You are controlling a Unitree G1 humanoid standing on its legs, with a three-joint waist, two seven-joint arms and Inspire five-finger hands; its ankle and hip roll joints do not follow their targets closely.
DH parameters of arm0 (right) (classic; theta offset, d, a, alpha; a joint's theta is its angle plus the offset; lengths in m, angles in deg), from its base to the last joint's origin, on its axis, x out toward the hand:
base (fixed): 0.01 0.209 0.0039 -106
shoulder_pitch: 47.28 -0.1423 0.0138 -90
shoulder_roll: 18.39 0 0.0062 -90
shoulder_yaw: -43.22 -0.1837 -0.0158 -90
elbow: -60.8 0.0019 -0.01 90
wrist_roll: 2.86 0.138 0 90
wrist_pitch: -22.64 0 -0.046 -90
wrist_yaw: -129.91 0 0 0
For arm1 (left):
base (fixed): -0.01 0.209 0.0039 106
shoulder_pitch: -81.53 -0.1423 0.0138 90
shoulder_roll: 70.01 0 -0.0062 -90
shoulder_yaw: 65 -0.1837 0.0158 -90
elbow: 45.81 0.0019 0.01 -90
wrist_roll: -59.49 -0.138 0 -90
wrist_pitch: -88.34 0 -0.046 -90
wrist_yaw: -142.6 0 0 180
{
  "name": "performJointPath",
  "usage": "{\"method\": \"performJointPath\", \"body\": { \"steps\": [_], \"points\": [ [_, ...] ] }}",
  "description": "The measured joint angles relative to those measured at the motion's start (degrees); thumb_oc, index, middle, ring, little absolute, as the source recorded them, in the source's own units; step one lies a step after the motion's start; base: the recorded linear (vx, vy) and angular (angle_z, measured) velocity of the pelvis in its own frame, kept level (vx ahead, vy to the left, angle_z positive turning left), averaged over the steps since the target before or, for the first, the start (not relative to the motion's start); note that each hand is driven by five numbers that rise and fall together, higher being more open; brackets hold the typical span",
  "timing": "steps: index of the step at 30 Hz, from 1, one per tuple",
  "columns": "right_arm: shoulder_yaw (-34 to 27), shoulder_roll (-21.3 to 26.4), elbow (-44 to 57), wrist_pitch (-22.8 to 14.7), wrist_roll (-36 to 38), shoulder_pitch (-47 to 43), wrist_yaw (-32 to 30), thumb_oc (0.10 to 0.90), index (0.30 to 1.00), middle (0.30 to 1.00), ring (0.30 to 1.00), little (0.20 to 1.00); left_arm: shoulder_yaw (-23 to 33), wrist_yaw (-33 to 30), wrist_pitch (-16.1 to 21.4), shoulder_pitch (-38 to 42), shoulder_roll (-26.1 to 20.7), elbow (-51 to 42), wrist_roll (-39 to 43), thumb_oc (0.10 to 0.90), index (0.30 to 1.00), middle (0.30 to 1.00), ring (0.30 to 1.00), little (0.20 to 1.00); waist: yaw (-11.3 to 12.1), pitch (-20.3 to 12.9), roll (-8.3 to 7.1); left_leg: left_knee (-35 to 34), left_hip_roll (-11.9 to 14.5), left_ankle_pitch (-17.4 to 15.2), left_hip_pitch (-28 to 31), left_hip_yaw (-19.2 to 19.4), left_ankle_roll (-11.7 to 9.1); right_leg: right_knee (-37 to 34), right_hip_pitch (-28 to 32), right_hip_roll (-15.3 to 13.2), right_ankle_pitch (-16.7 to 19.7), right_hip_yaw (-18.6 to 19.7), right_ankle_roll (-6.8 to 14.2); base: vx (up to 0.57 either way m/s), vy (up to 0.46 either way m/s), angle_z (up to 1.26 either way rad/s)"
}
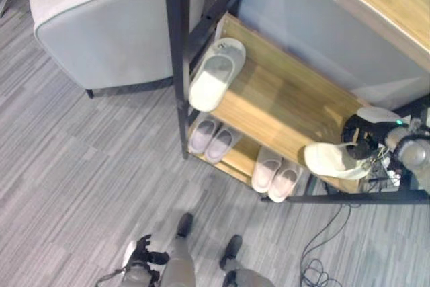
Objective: Arrange the slippers neatly on the shoe rack.
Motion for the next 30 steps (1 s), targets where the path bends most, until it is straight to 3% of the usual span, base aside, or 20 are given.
{"method": "performJointPath", "body": {
  "steps": [5, 16, 19, 25, 30],
  "points": [
    [-5.1, 0.0, 6.4, -1.9, -5.8, 6.5, -5.9, 0.4, 0.3, 0.3, 0.3, 0.3, 0.1, -1.7, 0.2, 0.0, -0.1, -0.3, -2.2, 0.8, 0.9, 0.9, 0.9, 0.9, -0.3, 0.5, 0.28, 0.0, 0.1, 0.0, 1.2, 0.1, 0.0, 0.0, 1.1, 0.2, 0.0, 0.2, 0.0, 0.0, -0.004, -0.01],
    [-5.9, -0.6, 19.1, -7.3, -16.9, 7.7, -13.2, 0.4, 0.3, 0.3, 0.3, 0.3, 0.0, -5.1, 1.1, -0.3, 0.1, -1.8, -8.5, 0.8, 0.9, 0.9, 0.9, 0.9, 1.3, 1.2, 0.59, -0.2, 0.1, 0.2, 3.2, -0.8, -0.1, 0.0, 3.6, 0.3, -0.2, -0.7, 0.1, 0.02, -0.017, 0.04],
    [-3.1, -0.9, 19.0, -7.7, -20.4, 4.6, -15.2, 0.4, 0.3, 0.3, 0.3, 0.3, -0.3, -5.4, 1.3, -0.2, 0.1, -1.8, -10.0, 0.8, 0.9, 0.9, 0.9, 0.9, 1.9, 1.2, 0.42, -0.2, 0.0, 0.5, 3.2, -1.7, -0.3, 0.0, 4.0, 0.3, -0.3, -1.4, 0.2, 0.02, -0.03, 0.14],
    [12.3, -2.4, 12.8, -7.7, -29.2, -8.7, -17.7, 0.4, 0.3, 0.3, 0.3, 0.3, -1.5, -6.8, 1.3, 0.0, 0.1, -0.7, -11.8, 0.8, 0.9, 0.9, 0.9, 0.9, 3.8, 1.6, -0.38, -0.2, 0.0, 0.8, 2.9, -2.9, -0.6, 0.0, 4.3, 0.5, -0.3, -2.4, 0.3, 0.01, -0.016, 0.09],
    [14.9, -7.1, 9.9, -7.6, -32.4, -12.6, -21.2, 0.4, 0.3, 0.3, 0.3, 0.3, -3.0, -8.7, 1.3, -0.2, 0.2, 0.5, -11.9, 0.8, 0.9, 0.9, 0.9, 0.9, 5.8, 2.2, -0.24, -0.2, -0.4, 1.3, 2.5, -3.6, -0.3, 0.0, 4.3, 0.3, -0.4, -3.2, 0.4, 0.0, 0.01, 0.08]
  ]
}}
